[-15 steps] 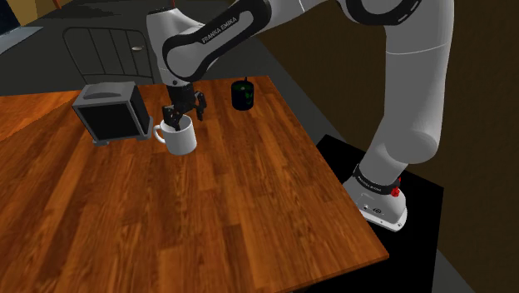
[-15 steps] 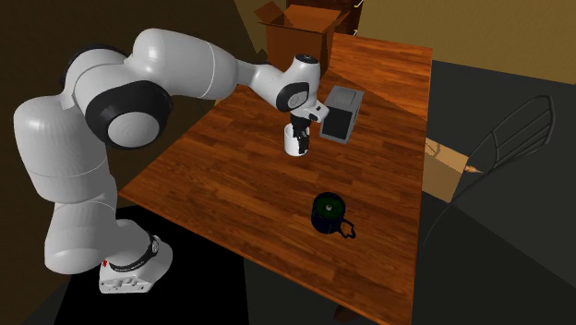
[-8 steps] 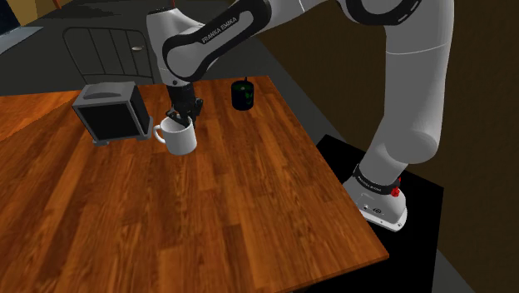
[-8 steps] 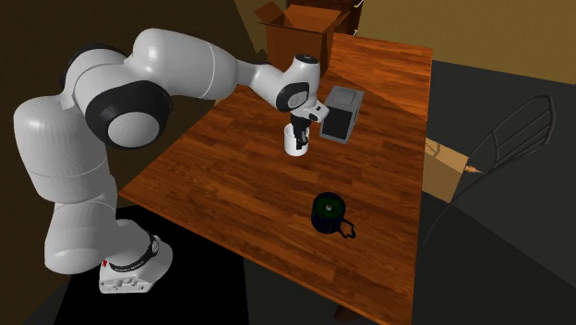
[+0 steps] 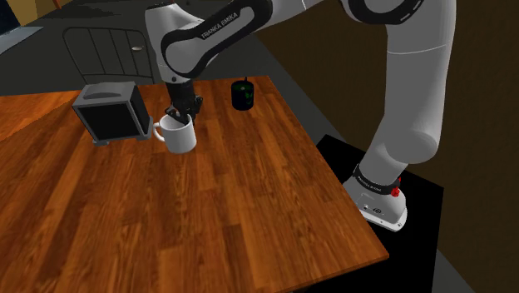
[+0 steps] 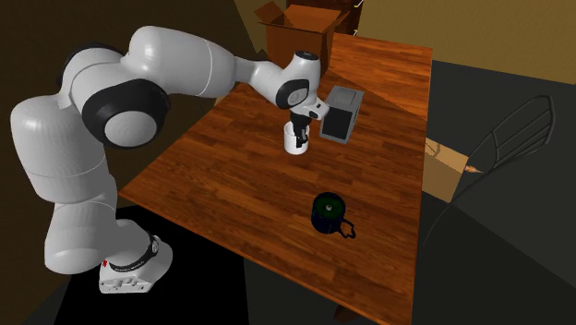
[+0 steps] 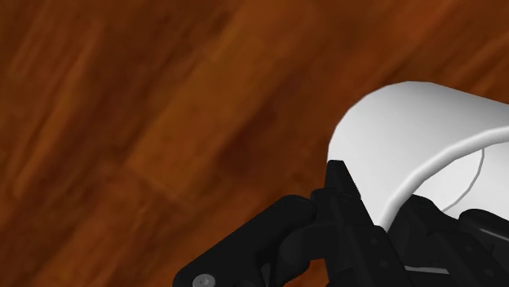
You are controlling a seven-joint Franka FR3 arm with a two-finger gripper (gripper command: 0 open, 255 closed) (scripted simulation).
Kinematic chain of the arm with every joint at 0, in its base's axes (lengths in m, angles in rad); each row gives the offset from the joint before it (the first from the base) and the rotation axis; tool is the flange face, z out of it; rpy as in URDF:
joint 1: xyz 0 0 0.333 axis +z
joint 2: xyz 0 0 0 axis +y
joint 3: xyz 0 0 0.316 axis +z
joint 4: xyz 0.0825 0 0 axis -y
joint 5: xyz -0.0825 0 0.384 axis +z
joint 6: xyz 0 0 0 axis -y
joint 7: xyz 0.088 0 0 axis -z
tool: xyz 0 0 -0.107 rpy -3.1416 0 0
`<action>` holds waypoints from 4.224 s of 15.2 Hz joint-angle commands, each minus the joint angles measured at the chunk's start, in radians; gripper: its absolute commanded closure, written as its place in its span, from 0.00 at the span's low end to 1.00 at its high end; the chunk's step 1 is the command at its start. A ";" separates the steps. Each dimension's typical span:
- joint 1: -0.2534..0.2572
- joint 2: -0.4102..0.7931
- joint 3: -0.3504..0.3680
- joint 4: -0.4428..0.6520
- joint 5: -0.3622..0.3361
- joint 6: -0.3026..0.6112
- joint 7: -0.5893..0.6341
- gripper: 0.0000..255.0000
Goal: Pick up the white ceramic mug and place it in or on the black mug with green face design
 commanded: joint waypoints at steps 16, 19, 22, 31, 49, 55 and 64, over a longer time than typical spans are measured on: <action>-0.005 -0.073 0.011 0.132 0.026 -0.202 -0.014 1.00; -0.005 -0.080 0.012 0.163 0.029 -0.239 -0.016 1.00; -0.004 -0.085 0.013 0.196 0.031 -0.278 -0.017 1.00; -0.017 -0.105 0.009 0.272 0.039 -0.372 -0.040 1.00; -0.273 -0.218 -0.143 0.158 0.085 -0.368 -0.448 1.00; -0.350 -0.185 -0.196 0.215 0.087 -0.392 -0.578 1.00; -0.386 -0.159 -0.219 0.175 0.087 -0.326 -0.636 1.00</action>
